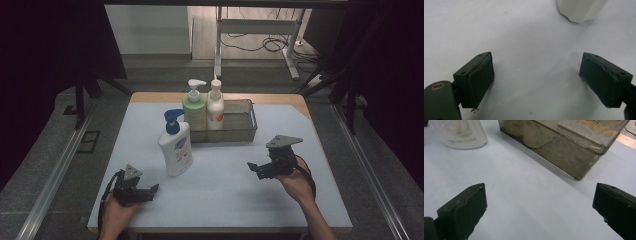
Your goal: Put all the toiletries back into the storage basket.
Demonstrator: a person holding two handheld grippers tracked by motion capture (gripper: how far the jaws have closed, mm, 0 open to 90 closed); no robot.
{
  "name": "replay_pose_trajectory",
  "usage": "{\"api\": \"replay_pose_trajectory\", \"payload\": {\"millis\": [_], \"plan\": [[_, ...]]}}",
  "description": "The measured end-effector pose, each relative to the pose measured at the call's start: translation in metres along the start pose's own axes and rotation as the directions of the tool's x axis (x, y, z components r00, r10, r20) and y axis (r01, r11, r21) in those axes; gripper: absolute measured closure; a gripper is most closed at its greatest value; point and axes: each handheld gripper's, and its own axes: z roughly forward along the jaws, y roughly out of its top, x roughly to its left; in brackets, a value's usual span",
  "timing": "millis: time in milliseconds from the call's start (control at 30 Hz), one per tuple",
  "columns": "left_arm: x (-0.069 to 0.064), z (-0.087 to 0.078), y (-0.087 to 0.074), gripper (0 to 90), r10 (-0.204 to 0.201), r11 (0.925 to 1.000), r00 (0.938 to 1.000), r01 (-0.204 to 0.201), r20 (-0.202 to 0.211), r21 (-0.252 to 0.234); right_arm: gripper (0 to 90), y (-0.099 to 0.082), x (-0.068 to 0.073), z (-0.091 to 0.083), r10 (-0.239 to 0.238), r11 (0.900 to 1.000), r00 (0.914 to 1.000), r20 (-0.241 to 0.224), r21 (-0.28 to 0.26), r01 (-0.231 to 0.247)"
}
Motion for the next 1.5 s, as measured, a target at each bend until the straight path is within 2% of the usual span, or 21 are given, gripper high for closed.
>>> {"api": "replay_pose_trajectory", "payload": {"millis": [400, 700, 1033, 1500], "plan": [[0.0, 0.0, 0.0, 12.2, -0.002, 1.0, 1.0, 0.002, 0.0, 0.0, 0.0, -0.03, 0.0, -0.008, 0.037, 0.9993, 0.9989, 0.028, 0.006, -0.037], [0.0, 0.0, 0.0, 12.2, -0.002, 1.0, 1.0, 0.002, -0.001, 0.0, 0.0, -0.054, 0.001, -0.005, 0.076, 0.9971, 0.9966, 0.033, 0.006, -0.076], [0.0, 0.0, 0.0, 12.2, -0.002, 1.0, 1.0, 0.002, 0.0, 0.0, 0.0, -0.079, 0.001, 0.003, 0.108, 0.9928, 0.9926, 0.055, 0.045, -0.111], [0.0, 0.0, 0.0, 12.3, -0.003, 1.0, 1.0, 0.003, 0.001, 0.001, 0.0, -0.095, 0.002, 0.016, 0.106, 0.9868, 0.993, 0.052, 0.117, -0.111]]}}
